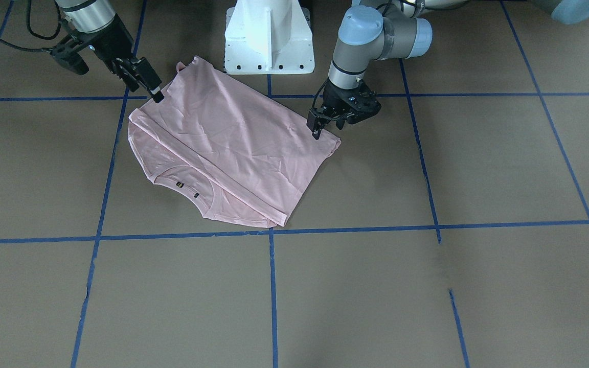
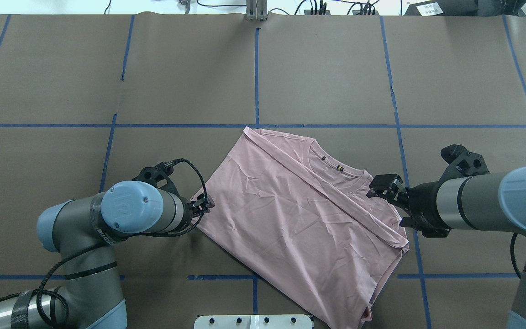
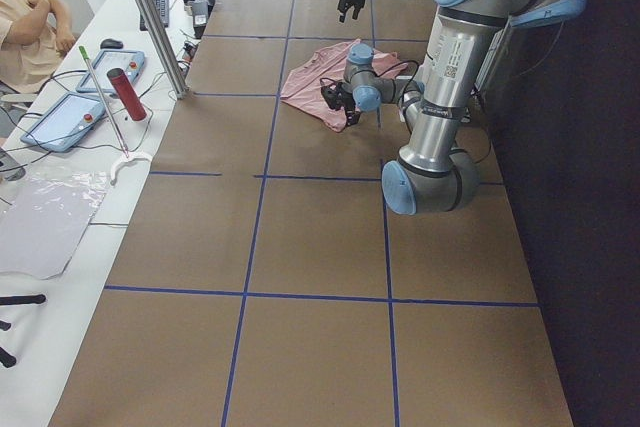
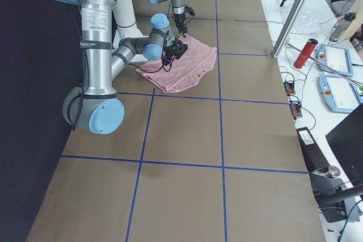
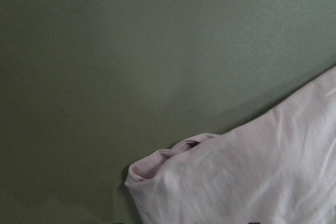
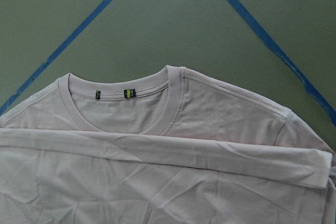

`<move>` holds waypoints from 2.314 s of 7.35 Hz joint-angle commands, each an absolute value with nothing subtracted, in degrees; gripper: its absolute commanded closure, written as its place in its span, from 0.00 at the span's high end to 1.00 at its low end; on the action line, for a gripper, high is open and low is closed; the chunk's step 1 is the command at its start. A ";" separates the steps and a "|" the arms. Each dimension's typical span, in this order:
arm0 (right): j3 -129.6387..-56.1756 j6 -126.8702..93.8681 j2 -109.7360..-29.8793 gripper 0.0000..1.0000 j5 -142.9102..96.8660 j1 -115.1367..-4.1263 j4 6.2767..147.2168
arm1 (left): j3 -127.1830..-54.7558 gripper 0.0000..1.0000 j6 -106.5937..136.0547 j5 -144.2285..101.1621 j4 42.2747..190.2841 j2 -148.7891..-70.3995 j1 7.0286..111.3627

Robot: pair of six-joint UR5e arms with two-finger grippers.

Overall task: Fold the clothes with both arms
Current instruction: 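Hold the shirt's two sides with both grippers, then rotate the shirt square with both grippers, left pulling its far corner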

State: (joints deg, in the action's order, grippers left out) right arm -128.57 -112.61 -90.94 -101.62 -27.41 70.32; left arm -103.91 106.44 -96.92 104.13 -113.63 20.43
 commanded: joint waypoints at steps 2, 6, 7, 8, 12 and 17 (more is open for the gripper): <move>-127.62 -112.59 -90.88 1.00 -101.43 -27.25 70.14 | -103.62 0.75 106.44 -96.25 103.36 -113.64 20.39; -127.27 -112.59 -90.97 1.00 -101.07 -26.98 70.14 | -102.66 0.69 106.44 -95.54 103.36 -113.91 20.21; -127.27 -112.59 -90.97 1.00 -101.07 -26.98 70.14 | -102.57 0.53 106.44 -95.54 103.36 -114.08 20.21; -127.27 -112.59 -90.97 1.00 -101.07 -26.98 70.14 | -102.39 0.17 106.44 -95.54 103.36 -114.08 20.21; -126.57 -112.50 -90.44 1.00 -101.07 -26.28 70.22 | -102.74 0.00 102.51 -94.75 99.67 -116.10 24.23; -126.04 -112.59 -87.55 1.00 -100.99 -26.28 70.22 | -79.55 0.00 92.64 -91.49 114.88 -129.33 38.20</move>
State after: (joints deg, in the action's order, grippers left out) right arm -126.07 -112.52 -88.54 -101.00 -26.28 70.22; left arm -90.12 93.28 -91.67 106.85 -123.67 34.50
